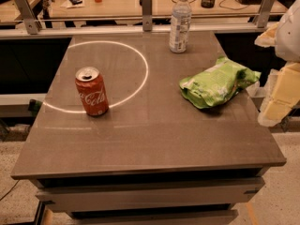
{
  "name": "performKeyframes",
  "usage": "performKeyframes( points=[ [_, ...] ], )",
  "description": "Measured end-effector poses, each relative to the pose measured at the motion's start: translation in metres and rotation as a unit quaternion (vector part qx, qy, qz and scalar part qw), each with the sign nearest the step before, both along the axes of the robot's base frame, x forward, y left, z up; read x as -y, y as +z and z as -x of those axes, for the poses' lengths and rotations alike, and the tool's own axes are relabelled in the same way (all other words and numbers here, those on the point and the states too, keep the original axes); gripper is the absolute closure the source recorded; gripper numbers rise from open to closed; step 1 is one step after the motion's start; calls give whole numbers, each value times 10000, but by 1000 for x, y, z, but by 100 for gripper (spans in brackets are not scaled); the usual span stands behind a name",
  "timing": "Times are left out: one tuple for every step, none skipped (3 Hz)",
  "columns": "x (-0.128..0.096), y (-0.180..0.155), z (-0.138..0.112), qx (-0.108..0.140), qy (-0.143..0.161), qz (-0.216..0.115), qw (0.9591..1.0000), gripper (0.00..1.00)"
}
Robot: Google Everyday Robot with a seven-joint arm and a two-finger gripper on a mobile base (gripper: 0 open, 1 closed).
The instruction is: Move green rice chip bag near coke can
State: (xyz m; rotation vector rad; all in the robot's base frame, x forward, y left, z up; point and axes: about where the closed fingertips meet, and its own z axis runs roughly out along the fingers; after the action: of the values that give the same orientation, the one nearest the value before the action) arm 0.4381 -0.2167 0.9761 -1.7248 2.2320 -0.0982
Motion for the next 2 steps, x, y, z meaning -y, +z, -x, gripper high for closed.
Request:
performKeyframes(
  points=[
    [0,0,0,1,0,0,10000,0],
    [-1,3,-4,107,-16,-68,9999,0]
  ],
)
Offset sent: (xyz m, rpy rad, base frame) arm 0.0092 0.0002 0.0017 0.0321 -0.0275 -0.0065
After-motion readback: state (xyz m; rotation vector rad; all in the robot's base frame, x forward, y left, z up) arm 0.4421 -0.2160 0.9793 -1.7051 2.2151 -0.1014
